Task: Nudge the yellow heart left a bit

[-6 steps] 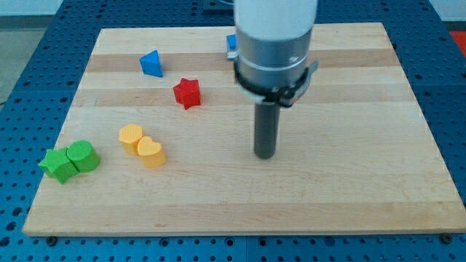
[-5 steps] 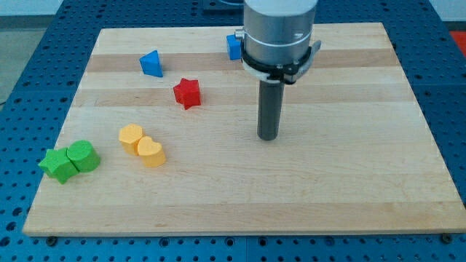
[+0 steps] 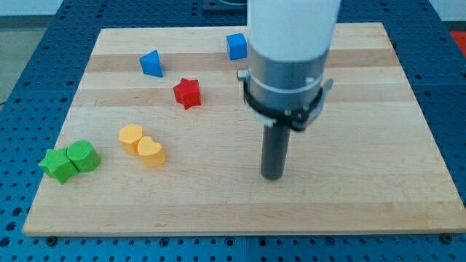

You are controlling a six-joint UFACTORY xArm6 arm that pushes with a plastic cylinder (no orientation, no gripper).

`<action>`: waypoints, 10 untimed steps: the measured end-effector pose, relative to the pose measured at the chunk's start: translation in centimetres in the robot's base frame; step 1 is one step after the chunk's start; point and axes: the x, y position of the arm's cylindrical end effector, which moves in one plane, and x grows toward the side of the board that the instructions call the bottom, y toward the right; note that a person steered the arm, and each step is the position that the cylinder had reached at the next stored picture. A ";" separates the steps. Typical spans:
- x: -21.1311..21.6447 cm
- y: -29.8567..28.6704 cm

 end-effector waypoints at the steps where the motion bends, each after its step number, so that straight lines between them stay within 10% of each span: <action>1: 1.9 -0.7; 5: 6.1 -10.7; 10: -6.9 -18.3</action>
